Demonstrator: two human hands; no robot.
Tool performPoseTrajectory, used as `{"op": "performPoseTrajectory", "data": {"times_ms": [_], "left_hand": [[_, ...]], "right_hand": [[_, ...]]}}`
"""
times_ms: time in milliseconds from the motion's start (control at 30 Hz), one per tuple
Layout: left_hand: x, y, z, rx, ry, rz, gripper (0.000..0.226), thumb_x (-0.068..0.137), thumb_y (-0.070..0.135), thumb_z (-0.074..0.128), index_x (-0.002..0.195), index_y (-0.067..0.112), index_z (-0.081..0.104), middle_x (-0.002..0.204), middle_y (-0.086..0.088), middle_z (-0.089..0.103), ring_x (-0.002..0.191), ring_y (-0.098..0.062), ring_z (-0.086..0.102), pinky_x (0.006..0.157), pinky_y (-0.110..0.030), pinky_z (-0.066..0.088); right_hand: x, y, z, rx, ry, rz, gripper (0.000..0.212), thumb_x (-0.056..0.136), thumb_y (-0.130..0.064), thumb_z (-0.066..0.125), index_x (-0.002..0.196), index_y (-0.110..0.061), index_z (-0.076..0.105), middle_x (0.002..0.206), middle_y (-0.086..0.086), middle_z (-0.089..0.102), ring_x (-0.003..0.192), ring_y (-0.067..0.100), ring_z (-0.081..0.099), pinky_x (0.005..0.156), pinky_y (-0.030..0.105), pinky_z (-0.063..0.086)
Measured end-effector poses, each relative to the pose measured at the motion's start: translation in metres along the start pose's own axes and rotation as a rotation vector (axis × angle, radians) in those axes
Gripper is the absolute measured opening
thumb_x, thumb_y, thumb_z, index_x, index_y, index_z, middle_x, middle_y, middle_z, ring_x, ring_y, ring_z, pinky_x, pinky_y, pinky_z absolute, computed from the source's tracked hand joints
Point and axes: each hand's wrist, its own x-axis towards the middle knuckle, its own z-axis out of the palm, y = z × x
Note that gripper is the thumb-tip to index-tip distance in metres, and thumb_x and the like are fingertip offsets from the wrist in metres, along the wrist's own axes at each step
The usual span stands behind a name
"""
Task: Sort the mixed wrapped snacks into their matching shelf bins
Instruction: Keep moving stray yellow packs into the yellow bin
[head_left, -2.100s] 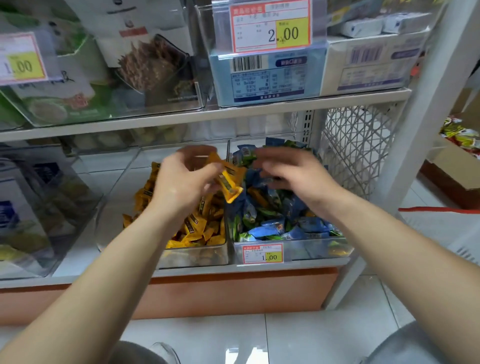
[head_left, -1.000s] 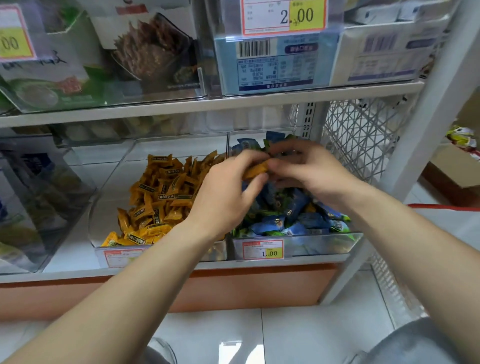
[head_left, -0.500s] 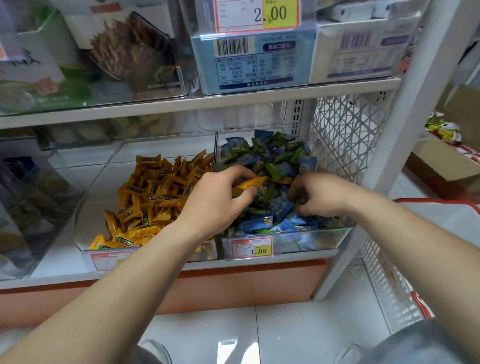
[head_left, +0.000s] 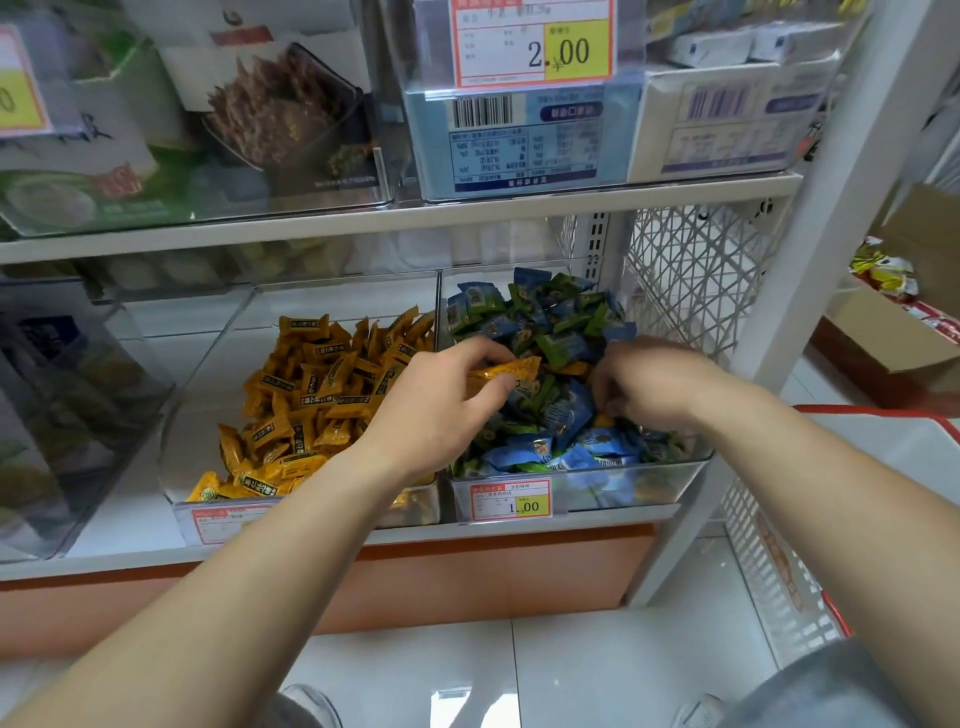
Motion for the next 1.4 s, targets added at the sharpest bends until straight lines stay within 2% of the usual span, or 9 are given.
{"op": "performPoseTrajectory", "data": {"times_ms": [167,267,433,567,667,967,1133,1300,1400], "left_hand": [[-0.001,0.0,-0.001,-0.017,0.018,0.004,0.025,0.098,0.042,0.055,0.12,0.031,0.06,0.099,0.019,0.063,0.087,0.001,0.06,0.069,-0.007,0.041],[0.002,0.003,0.0,-0.056,0.016,0.004,0.029,0.1,0.041,0.054,0.124,0.027,0.057,0.106,0.015,0.063,0.095,-0.007,0.064,0.079,-0.022,0.05],[0.007,0.011,0.006,-0.181,0.13,-0.061,0.022,0.1,0.038,0.054,0.119,0.029,0.058,0.103,0.022,0.061,0.094,0.005,0.058,0.077,-0.003,0.04],[0.009,0.026,0.013,-0.568,0.158,-0.233,0.003,0.1,0.031,0.057,0.101,0.033,0.055,0.103,0.003,0.069,0.091,-0.019,0.071,0.079,-0.038,0.059],[0.007,0.037,0.015,-0.806,0.16,-0.317,0.008,0.1,0.025,0.057,0.101,0.033,0.056,0.1,-0.005,0.069,0.077,-0.024,0.074,0.063,-0.038,0.062],[0.004,0.026,0.0,-0.355,0.188,-0.168,0.046,0.085,0.038,0.075,0.126,0.029,0.057,0.103,0.013,0.065,0.084,-0.007,0.064,0.072,-0.026,0.053],[0.0,-0.017,-0.041,-0.004,0.263,-0.202,0.029,0.084,0.041,0.073,0.108,0.041,0.057,0.083,0.029,0.059,0.076,0.019,0.056,0.062,0.001,0.039],[-0.008,-0.057,-0.053,0.272,0.079,-0.39,0.062,0.088,0.05,0.067,0.141,0.025,0.05,0.118,-0.004,0.068,0.099,-0.023,0.063,0.07,-0.025,0.04],[-0.007,-0.05,-0.052,0.283,0.143,-0.305,0.054,0.089,0.048,0.065,0.136,0.025,0.055,0.123,-0.004,0.067,0.106,-0.026,0.064,0.075,-0.027,0.041]], "right_hand": [[-0.005,0.002,-0.001,0.2,0.109,-0.119,0.012,0.086,-0.008,0.057,0.084,-0.02,0.059,0.09,-0.001,0.058,0.084,0.022,0.054,0.076,0.039,0.049],[-0.014,0.0,-0.007,0.456,0.283,-0.1,0.01,0.094,-0.013,0.056,0.089,-0.022,0.057,0.086,-0.003,0.063,0.079,0.018,0.058,0.068,0.025,0.044],[-0.025,-0.014,-0.018,0.867,0.459,-0.066,0.01,0.099,-0.016,0.053,0.091,-0.022,0.055,0.085,-0.004,0.074,0.08,0.017,0.067,0.071,0.034,0.051],[-0.023,-0.038,-0.013,1.243,0.47,-0.098,0.013,0.099,-0.008,0.054,0.091,-0.018,0.055,0.086,0.01,0.073,0.067,0.013,0.063,0.056,0.02,0.046],[-0.017,-0.05,-0.008,1.28,0.55,-0.053,0.014,0.099,-0.011,0.055,0.089,-0.022,0.057,0.083,0.006,0.064,0.063,0.013,0.061,0.054,0.026,0.05],[-0.005,-0.054,-0.017,1.49,0.562,-0.056,0.01,0.096,-0.009,0.061,0.094,-0.018,0.066,0.083,0.003,0.071,0.075,0.018,0.071,0.064,0.033,0.059],[0.013,-0.01,0.001,0.979,0.536,0.146,0.013,0.097,-0.011,0.058,0.104,-0.014,0.069,0.1,0.006,0.071,0.09,0.022,0.067,0.076,0.026,0.047],[0.031,-0.008,0.019,0.485,0.223,0.112,0.025,0.095,-0.023,0.059,0.12,-0.024,0.065,0.118,-0.001,0.066,0.104,0.02,0.062,0.087,0.031,0.051],[0.038,-0.012,0.018,0.341,0.188,0.156,0.024,0.09,-0.026,0.061,0.114,-0.026,0.062,0.114,0.002,0.065,0.099,0.024,0.061,0.084,0.037,0.054]]}}
